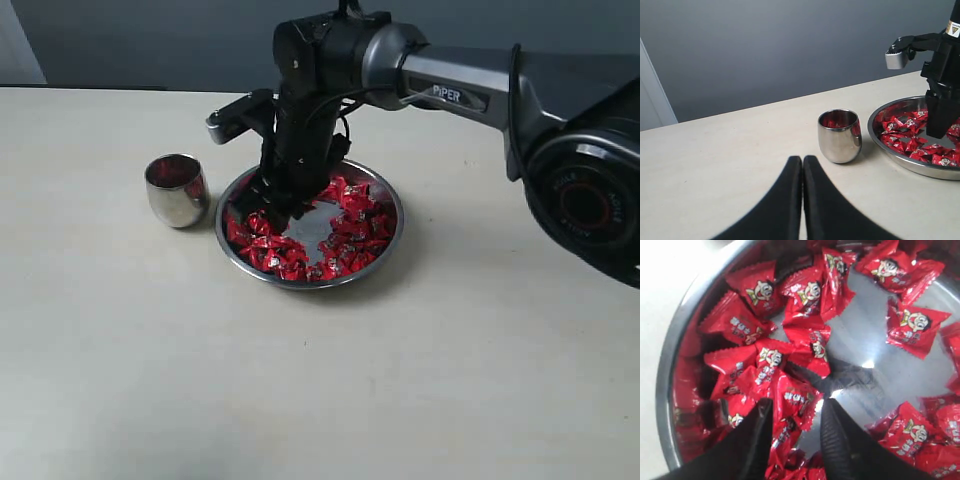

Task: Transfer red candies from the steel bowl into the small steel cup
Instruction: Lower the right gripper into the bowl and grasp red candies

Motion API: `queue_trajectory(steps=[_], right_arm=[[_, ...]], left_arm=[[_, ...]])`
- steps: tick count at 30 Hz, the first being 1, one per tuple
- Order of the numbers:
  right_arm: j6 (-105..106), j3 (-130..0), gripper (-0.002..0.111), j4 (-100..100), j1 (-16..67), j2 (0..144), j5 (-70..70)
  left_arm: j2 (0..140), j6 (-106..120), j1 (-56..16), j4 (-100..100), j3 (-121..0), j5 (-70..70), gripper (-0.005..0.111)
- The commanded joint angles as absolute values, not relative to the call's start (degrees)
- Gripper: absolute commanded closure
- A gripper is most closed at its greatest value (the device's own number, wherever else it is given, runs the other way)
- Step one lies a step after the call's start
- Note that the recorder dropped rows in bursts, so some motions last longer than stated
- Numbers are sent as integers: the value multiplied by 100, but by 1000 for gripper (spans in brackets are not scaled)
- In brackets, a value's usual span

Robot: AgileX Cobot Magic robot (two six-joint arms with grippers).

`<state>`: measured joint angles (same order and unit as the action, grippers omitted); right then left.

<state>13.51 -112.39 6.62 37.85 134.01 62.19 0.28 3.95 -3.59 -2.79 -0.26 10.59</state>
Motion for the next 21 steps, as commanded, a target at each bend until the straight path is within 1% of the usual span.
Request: queue_trajectory(steps=[1, 4, 21], right_arm=[[1322, -11226, 75, 626, 3769, 13416, 6487], [1322, -11226, 75, 636, 3769, 13445, 6763], [1322, -11226, 75, 814, 3769, 13495, 6859]], left_arm=[[0, 384, -356, -246, 0, 1030, 105], [0, 384, -356, -246, 0, 1030, 105], [0, 384, -356, -246, 0, 1043, 105]])
